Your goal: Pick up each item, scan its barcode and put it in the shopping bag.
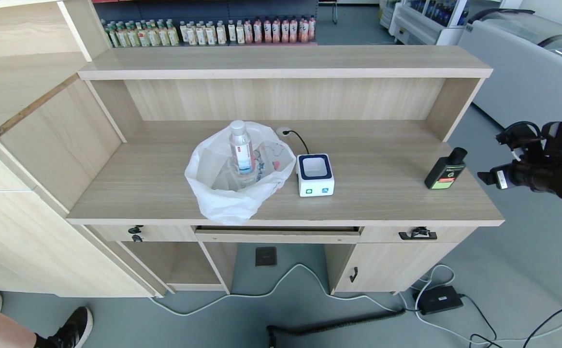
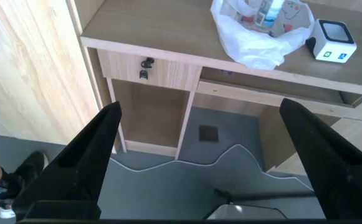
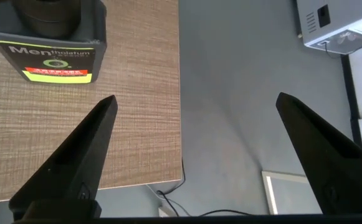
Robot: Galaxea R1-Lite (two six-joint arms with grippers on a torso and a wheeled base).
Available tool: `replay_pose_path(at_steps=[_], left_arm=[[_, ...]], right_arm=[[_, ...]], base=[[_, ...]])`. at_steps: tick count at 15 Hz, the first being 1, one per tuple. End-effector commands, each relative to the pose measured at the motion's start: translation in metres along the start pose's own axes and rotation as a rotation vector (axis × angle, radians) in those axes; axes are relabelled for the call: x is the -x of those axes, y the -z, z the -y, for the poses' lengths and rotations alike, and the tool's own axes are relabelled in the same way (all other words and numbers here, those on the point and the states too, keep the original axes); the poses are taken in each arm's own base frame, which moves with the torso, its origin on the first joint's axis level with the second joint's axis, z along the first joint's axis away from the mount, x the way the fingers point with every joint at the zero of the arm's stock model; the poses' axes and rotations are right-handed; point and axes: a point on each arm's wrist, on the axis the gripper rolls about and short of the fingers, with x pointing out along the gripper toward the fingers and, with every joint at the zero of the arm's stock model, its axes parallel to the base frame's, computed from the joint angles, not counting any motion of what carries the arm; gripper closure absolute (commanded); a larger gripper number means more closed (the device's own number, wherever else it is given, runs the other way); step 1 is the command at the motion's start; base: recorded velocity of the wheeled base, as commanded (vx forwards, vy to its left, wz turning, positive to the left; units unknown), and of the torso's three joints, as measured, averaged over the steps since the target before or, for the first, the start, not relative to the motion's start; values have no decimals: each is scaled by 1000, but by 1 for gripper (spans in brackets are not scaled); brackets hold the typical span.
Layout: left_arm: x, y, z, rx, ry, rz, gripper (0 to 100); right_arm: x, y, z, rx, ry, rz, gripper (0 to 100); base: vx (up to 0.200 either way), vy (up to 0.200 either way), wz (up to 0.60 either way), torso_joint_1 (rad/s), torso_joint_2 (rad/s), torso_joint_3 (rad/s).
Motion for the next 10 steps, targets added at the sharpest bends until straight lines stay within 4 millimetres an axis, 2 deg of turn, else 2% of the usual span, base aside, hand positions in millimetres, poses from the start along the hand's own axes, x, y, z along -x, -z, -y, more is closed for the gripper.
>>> replay_pose_path(at_steps=[1,10], left_arm=[[0,0,0,0,0,1,0],[0,0,0,0,0,1,0]], right_arm=[[-4,1,-5,2,-11,-2,0],[-26,-5,-34,-34,-63,22,0]], base=[[0,0,0,0,0,0],[0,0,0,0,0,0]])
